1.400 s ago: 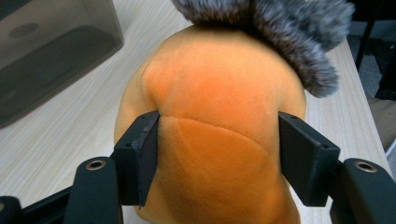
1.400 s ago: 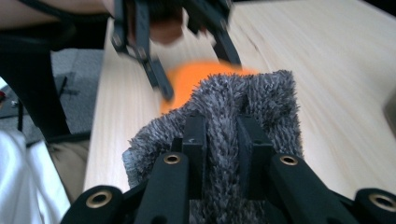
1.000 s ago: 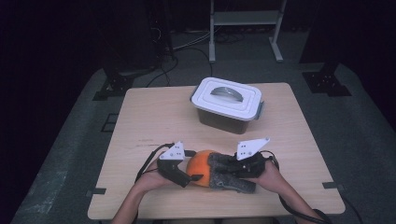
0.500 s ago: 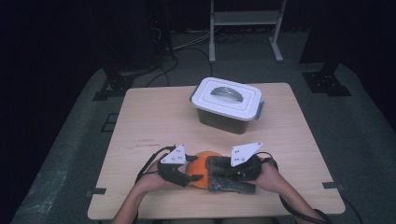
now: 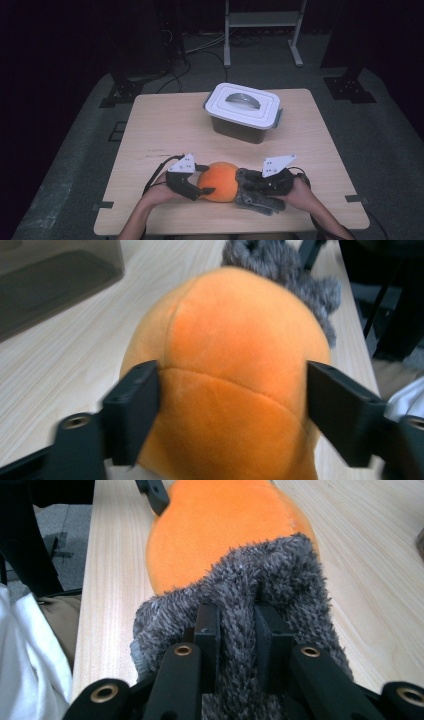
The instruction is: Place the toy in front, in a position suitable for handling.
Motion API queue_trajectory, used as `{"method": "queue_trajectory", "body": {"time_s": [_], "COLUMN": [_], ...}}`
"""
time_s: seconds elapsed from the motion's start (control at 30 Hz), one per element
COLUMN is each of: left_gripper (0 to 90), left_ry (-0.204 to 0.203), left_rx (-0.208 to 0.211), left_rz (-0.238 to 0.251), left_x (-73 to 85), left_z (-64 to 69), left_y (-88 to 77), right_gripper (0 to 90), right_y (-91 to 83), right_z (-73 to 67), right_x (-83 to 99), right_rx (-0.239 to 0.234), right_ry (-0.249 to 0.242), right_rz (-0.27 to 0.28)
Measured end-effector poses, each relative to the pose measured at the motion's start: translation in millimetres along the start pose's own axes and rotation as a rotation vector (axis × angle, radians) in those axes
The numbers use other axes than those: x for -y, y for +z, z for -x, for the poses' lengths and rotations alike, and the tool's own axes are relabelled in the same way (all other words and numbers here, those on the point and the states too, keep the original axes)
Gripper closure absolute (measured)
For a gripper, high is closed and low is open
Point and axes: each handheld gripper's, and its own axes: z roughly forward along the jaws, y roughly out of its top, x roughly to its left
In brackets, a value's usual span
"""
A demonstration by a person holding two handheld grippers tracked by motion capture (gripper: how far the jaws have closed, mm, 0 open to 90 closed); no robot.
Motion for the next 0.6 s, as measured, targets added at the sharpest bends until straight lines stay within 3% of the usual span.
{"method": "queue_trajectory", "body": {"time_s": [0.07, 0.17, 0.3, 0.47, 0.6], "left_gripper": [19.2, 28.7, 32.3, 31.0, 21.3], "left_ry": [-0.007, 0.022, 0.031, 0.029, -0.020], "left_rx": [0.002, -0.004, -0.002, 0.001, 0.021], "left_rz": [-0.005, -0.027, -0.040, -0.034, -0.033], "left_x": [0.5, 3.0, 6.4, 7.5, 4.9], "left_z": [0.0, 0.7, 0.4, -0.1, -1.6], "left_y": [1.4, 0.6, -3.0, -3.9, -0.7], "right_gripper": [74.2, 74.3, 74.3, 74.3, 74.4], "right_y": [-0.5, -1.6, -1.4, 0.5, 2.1], "right_z": [0.8, 0.6, -3.3, -3.6, -0.7], "right_x": [-1.6, -7.0, -17.1, -21.8, -12.8], "right_rx": [0.002, -0.001, -0.002, -0.016, -0.017], "right_ry": [0.001, 0.003, -0.022, -0.013, 0.011], "right_rz": [-0.003, 0.008, 0.034, 0.068, 0.054]}}
